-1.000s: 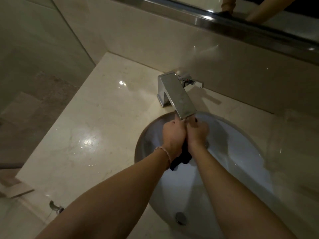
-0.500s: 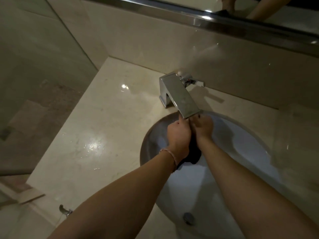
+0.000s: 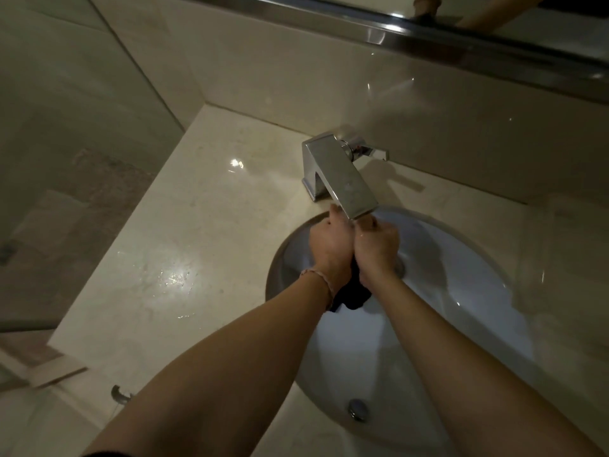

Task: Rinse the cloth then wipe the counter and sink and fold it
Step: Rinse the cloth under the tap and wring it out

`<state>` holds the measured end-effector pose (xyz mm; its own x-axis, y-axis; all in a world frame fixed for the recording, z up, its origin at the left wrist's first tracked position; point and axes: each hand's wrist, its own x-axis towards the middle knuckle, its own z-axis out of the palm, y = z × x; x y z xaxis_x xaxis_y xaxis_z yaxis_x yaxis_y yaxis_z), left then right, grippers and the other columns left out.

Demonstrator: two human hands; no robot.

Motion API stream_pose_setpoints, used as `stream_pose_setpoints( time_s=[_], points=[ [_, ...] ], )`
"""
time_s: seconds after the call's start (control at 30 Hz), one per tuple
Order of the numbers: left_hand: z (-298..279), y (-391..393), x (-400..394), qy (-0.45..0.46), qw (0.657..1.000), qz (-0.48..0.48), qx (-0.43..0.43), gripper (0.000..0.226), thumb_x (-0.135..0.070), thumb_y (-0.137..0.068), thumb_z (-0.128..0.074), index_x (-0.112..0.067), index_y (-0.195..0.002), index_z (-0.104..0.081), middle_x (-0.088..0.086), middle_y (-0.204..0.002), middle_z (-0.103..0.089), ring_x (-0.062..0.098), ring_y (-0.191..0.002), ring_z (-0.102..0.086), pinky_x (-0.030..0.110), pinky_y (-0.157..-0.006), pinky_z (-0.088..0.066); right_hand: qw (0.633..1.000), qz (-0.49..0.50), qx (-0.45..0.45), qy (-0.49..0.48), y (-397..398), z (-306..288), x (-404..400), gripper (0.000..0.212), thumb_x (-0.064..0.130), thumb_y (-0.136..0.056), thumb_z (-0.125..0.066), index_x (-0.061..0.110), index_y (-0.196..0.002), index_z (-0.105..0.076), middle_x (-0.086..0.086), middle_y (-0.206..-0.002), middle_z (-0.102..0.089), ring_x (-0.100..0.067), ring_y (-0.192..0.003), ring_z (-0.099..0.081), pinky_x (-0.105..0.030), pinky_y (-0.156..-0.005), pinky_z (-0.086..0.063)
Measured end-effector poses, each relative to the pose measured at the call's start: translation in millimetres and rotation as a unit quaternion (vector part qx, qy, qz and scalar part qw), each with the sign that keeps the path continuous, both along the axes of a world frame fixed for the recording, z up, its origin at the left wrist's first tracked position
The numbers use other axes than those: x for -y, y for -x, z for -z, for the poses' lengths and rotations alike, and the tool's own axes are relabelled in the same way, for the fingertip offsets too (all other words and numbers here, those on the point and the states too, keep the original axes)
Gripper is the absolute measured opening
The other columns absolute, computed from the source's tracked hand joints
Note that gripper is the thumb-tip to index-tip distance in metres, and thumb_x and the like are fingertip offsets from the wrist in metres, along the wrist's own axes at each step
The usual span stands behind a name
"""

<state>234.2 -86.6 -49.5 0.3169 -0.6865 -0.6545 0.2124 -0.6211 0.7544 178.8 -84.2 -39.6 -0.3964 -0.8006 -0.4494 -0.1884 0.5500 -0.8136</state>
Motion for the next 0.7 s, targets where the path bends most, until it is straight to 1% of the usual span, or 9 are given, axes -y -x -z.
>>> stream_pose_setpoints(
  time_s=[0.1,0.17,0.2,0.27,0.33,0.43,0.53,0.6,0.7],
  points=[
    [2,12,-6,0.003,1.000,0.006,-0.004,0.030,-0.018,-0.096,-0.052,-0.002,-0.075,-0.065,0.014,-0.071,-0.064,0.021,-0.068,-0.056,0.030,-0.067,-0.048,0.998,-0.013,0.004,-0.054,17,20,20,0.036,0.035,-0.087,-0.056,0.018,-0.057,-0.061,-0.016,-0.074,-0.070,-0.039,-0.077,-0.068,-0.056,-0.073,-0.057],
    [0,4,1,-0.003,0.998,0.027,0.049,0.026,-0.020,-0.101,-0.051,-0.005,-0.082,-0.061,0.006,-0.070,-0.061,0.017,-0.063,-0.055,0.014,-0.057,-0.041,0.999,-0.003,0.030,-0.042,7,3,10,0.034,0.030,-0.090,-0.054,0.014,-0.062,-0.064,-0.012,-0.073,-0.071,-0.034,-0.076,-0.069,-0.051,-0.071,-0.058],
    [8,-4,5,0.001,0.997,0.014,0.078,0.027,-0.027,-0.104,-0.049,-0.005,-0.091,-0.060,0.006,-0.077,-0.064,0.020,-0.068,-0.058,0.013,-0.060,-0.043,0.998,0.001,0.051,-0.037,-1,-8,0,0.033,0.028,-0.092,-0.053,0.012,-0.066,-0.066,-0.011,-0.074,-0.071,-0.029,-0.075,-0.069,-0.044,-0.069,-0.058],
    [9,-20,9,-0.029,0.998,-0.013,0.051,0.040,-0.040,-0.103,-0.044,-0.005,-0.110,-0.063,0.017,-0.106,-0.071,0.032,-0.087,-0.065,0.031,-0.080,-0.055,0.995,-0.007,0.100,-0.022,-13,-18,-19,0.033,0.027,-0.095,-0.053,0.013,-0.069,-0.067,-0.006,-0.073,-0.071,-0.020,-0.071,-0.067,-0.033,-0.064,-0.054],
    [6,-21,7,-0.040,0.999,-0.010,-0.001,0.038,-0.042,-0.102,-0.041,-0.012,-0.106,-0.064,0.018,-0.115,-0.069,0.029,-0.090,-0.062,0.046,-0.091,-0.055,0.996,0.004,0.089,-0.010,-16,-16,-23,0.036,0.026,-0.097,-0.052,0.014,-0.065,-0.062,-0.004,-0.069,-0.067,-0.020,-0.067,-0.064,-0.032,-0.061,-0.051],
    [4,-2,0,-0.030,0.999,0.023,-0.018,0.029,-0.030,-0.102,-0.048,-0.014,-0.085,-0.065,0.010,-0.090,-0.068,0.027,-0.084,-0.064,0.048,-0.088,-0.056,0.999,0.033,0.020,0.003,-1,0,5,0.038,0.024,-0.096,-0.053,0.014,-0.059,-0.061,-0.008,-0.069,-0.066,-0.029,-0.070,-0.062,-0.036,-0.060,-0.042],
    [2,8,1,-0.028,0.998,-0.017,-0.048,0.030,-0.021,-0.098,-0.058,-0.003,-0.078,-0.072,0.013,-0.080,-0.072,0.032,-0.083,-0.067,0.045,-0.078,-0.058,0.998,-0.018,-0.036,-0.045,10,11,30,0.034,0.025,-0.099,-0.051,0.003,-0.083,-0.072,-0.013,-0.084,-0.068,-0.032,-0.085,-0.063,-0.032,-0.063,-0.038],
    [3,1,7,-0.040,0.995,-0.059,-0.064,0.041,-0.033,-0.101,-0.057,-0.008,-0.072,-0.070,0.009,-0.075,-0.071,0.027,-0.076,-0.066,0.038,-0.072,-0.057,0.999,-0.039,0.002,-0.037,6,19,32,0.030,0.026,-0.099,-0.053,0.012,-0.075,-0.066,-0.004,-0.076,-0.066,-0.028,-0.079,-0.061,-0.031,-0.062,-0.041],
    [0,-11,14,-0.061,0.986,-0.126,-0.089,0.046,-0.047,-0.102,-0.052,-0.009,-0.080,-0.065,0.008,-0.083,-0.069,0.024,-0.077,-0.067,0.033,-0.074,-0.059,0.985,-0.016,0.155,-0.080,6,19,17,0.042,0.049,-0.099,-0.046,0.019,-0.079,-0.069,-0.003,-0.078,-0.073,-0.025,-0.081,-0.067,-0.037,-0.080,-0.053]
  ],
)
